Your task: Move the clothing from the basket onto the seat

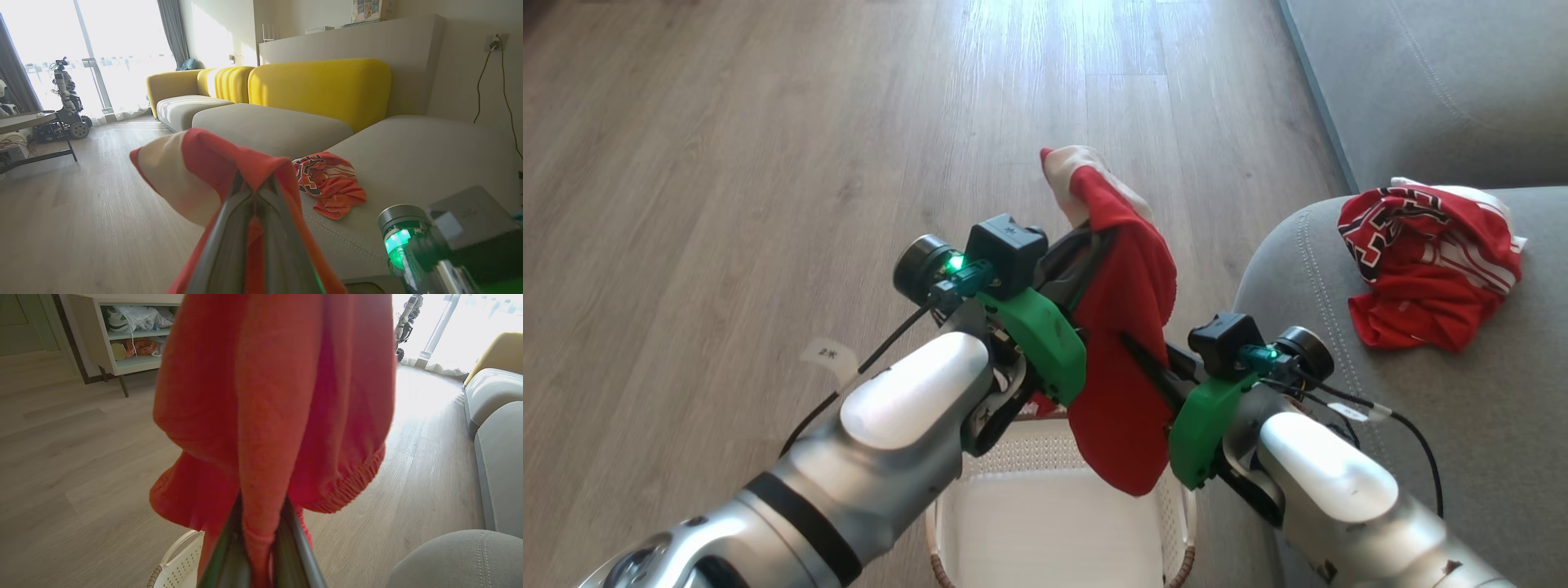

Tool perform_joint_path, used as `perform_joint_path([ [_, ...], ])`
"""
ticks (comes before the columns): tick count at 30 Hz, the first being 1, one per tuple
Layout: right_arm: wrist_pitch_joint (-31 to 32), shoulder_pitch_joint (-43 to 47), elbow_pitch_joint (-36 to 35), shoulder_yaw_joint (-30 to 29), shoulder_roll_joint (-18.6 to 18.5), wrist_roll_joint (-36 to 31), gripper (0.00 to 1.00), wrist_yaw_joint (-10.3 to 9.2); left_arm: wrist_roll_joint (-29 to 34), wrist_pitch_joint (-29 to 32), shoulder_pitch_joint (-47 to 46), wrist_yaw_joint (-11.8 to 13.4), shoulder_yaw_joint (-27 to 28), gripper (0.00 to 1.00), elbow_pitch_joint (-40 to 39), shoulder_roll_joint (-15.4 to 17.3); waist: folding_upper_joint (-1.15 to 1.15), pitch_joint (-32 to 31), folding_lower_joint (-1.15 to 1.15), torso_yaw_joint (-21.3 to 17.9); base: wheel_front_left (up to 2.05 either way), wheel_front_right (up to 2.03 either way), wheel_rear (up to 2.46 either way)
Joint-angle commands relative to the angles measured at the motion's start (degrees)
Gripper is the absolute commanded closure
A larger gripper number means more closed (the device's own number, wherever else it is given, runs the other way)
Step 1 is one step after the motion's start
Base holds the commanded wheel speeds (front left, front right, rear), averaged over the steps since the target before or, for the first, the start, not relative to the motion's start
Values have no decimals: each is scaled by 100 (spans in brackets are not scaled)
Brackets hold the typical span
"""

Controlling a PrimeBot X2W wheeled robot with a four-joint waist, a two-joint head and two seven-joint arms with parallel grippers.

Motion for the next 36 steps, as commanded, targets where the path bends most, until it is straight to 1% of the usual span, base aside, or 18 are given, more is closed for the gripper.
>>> perform_joint_path([
  [1, -106, -332, -125, -9, 31, 91, 100, -2, -13, -52, -263, 91, 199, 100, -63, 145, 0, -3, 0, -44, 0, 0, 0],
  [2, -112, -348, -126, -33, 14, 125, 100, -2, -6, -65, -240, 110, 192, 84, -37, 158, 0, -3, 0, -67, 0, 0, 0],
  [3, -112, -348, -126, -33, 14, 125, 100, -2, -6, -65, -240, 110, 192, 84, -37, 158, 0, -3, 0, -67, 0, 0, 0],
  [4, -116, -366, -135, -65, -3, 163, 100, -2, -13, -78, -209, 120, 192, 65, -13, 164, 0, -3, 0, -91, 0, 0, 0],
  [5, -119, -387, -150, -99, -27, 192, 100, -2, -28, -92, -174, 130, 197, 53, 9, 168, 0, -3, 0, -118, 0, 0, 0],
  [6, -122, -407, -162, -132, -58, 211, 100, -2, -38, -103, -140, 137, 195, 20, 33, 172, 0, -2, 0, -147, 0, 0, 0],
  [7, -123, -427, -172, -164, -98, 215, 100, -2, -41, -118, -110, 143, 191, 0, 58, 177, 0, -1, 0, -177, 0, 0, 0],
  [13, -126, -495, -388, -541, -368, 186, 100, -2, -70, -246, 70, 195, 207, 0, 137, 165, 0, 15, 0, -414, 0, 0, 0],
  [19, -127, -499, -514, -864, -699, 130, 100, -2, -151, -353, 335, 205, 249, 0, 173, 123, 0, 12, 0, -774, 0, 0, 0],
  [29, -31, -504, -653, -1437, -1194, -39, 100, -2, -152, -453, 712, 187, 246, 0, 212, -3, 0, 95, 0, -1638, 0, 0, 0],
  [36, 148, -460, -938, -1739, -1393, -181, 100, -2, -55, -476, 785, 189, 248, 0, 220, -80, 0, 297, 0, -2243, 0, 0, 0],
])
